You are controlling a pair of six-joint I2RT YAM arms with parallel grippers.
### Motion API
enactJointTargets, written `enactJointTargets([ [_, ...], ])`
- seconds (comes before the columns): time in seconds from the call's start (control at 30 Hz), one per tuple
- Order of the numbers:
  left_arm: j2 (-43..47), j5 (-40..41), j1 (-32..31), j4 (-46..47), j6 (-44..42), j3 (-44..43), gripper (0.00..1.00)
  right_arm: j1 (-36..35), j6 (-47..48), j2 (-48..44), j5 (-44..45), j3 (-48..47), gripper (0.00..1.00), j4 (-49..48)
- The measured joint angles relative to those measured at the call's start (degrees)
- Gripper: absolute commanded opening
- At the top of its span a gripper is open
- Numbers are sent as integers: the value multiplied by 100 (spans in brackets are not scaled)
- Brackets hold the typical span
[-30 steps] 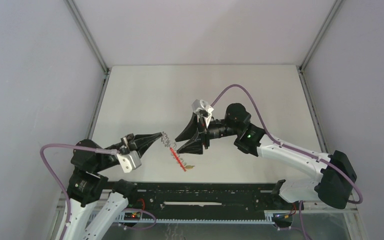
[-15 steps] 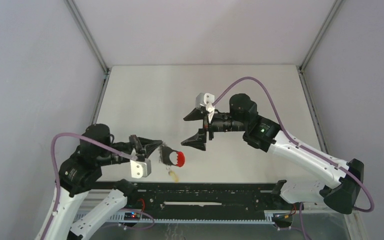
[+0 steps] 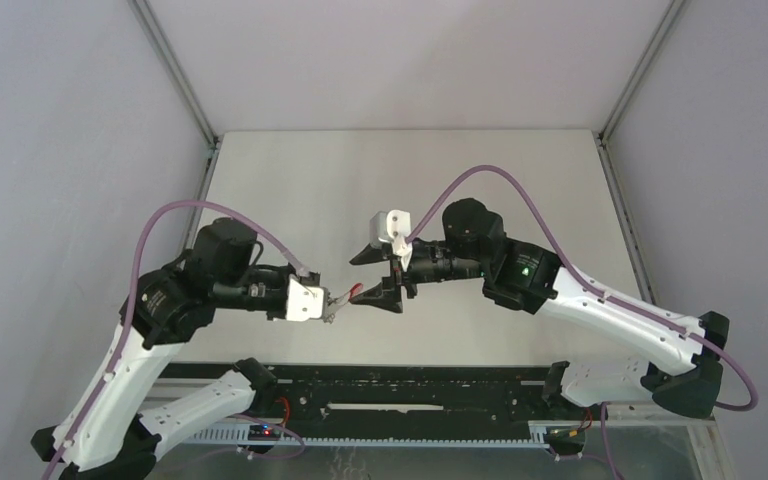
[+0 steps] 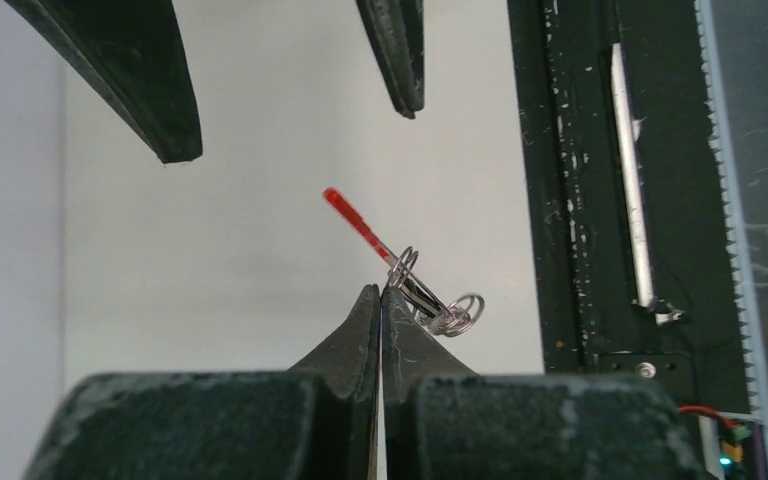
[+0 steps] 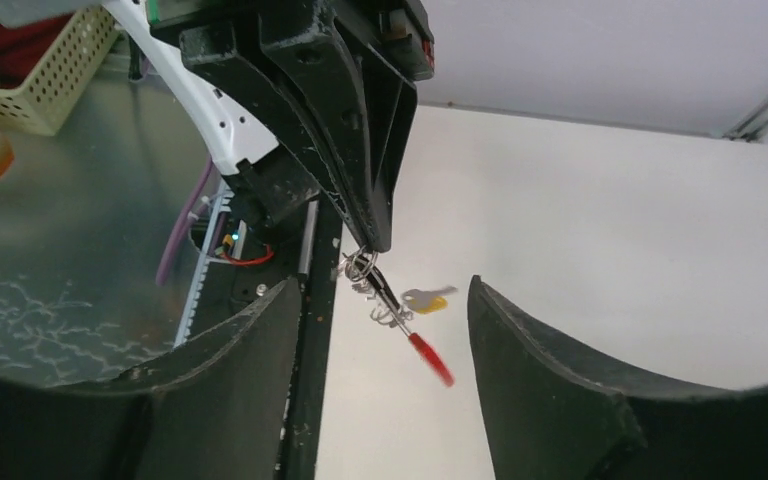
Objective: Put the keys on the keyring
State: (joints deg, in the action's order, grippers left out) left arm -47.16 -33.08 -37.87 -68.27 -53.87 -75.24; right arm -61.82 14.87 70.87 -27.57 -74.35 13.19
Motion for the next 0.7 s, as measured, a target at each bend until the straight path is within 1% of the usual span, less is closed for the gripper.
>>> enactJointTargets([
  [0.03,-24,-11,0,-26,107,-2,0,-17,-24,4,-24,7,73,0],
  [0.1,-61,-15,-2,-98,286,-2,0,-28,-133,17,-76,9,69,-11],
  [0.17,-98,-20,-4,-168,490,-22,0,-72,-225,37,-72,9,61,-17],
  [0.23,-122,-24,-15,-188,658,-52,0,-116,-284,76,-4,9,56,-15],
  [0.33,-153,-28,-37,-190,837,-66,0,-197,-313,155,81,9,58,7],
  [0.47,-190,-26,-98,-203,1027,-122,0,-299,-289,236,203,11,53,87],
  [0.7,-192,42,-146,-149,1228,-155,0,-518,-234,605,365,-94,49,293],
])
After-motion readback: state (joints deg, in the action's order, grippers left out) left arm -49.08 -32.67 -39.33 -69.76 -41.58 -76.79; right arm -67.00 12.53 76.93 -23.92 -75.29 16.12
